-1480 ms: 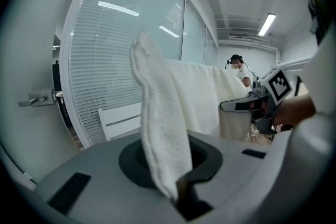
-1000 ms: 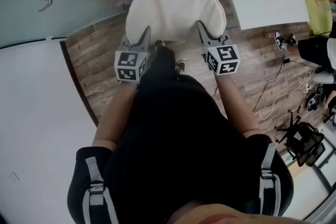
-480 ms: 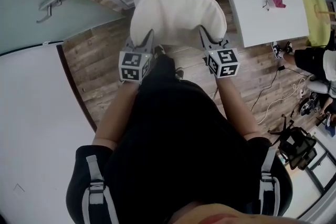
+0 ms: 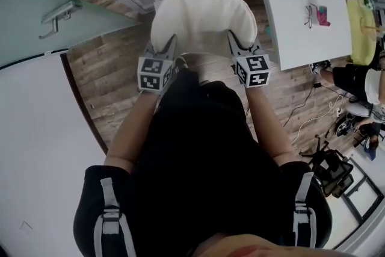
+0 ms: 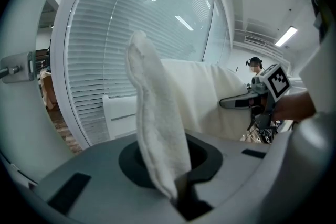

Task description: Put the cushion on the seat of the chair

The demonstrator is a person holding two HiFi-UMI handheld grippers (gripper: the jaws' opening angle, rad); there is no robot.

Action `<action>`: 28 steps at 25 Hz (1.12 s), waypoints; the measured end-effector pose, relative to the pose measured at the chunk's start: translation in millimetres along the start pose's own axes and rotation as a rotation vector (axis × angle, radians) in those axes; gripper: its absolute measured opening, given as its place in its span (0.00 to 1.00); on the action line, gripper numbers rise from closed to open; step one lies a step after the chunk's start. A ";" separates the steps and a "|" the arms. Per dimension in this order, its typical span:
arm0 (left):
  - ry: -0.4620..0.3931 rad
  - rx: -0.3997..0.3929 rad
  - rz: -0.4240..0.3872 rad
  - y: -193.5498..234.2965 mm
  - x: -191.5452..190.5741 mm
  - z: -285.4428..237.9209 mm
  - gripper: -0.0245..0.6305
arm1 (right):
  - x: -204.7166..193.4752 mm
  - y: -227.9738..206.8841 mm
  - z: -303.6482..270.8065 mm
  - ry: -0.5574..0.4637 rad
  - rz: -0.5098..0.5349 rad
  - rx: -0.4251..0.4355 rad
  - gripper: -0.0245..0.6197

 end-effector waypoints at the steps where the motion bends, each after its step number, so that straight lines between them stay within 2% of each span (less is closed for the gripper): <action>1: 0.005 0.003 0.006 2.9 -0.8 -3.5 0.12 | 0.2 -1.1 -5.1 0.007 0.012 0.008 0.14; 7: 0.026 0.043 0.053 14.5 -11.4 -26.1 0.12 | -3.2 -18.3 -38.0 0.030 0.068 0.068 0.15; 14: 0.059 0.109 0.136 23.9 -42.1 -65.4 0.12 | -29.8 -42.3 -83.1 0.060 0.105 0.169 0.15; 20: 0.079 0.153 0.214 35.4 -78.9 -107.3 0.12 | -65.2 -64.4 -132.6 0.083 0.122 0.227 0.15; 28: 0.097 0.181 0.251 57.3 -135.4 -166.4 0.12 | -122.6 -85.0 -197.2 0.121 0.100 0.264 0.15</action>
Point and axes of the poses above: the fingertips, and each gripper's own axes: z backward along the fingers, y to its left, x out of its top, the point moved 7 cm from there along z, backward along the fingers, and after that the axes turned 1 degree about -x, right-handed, at the moved point
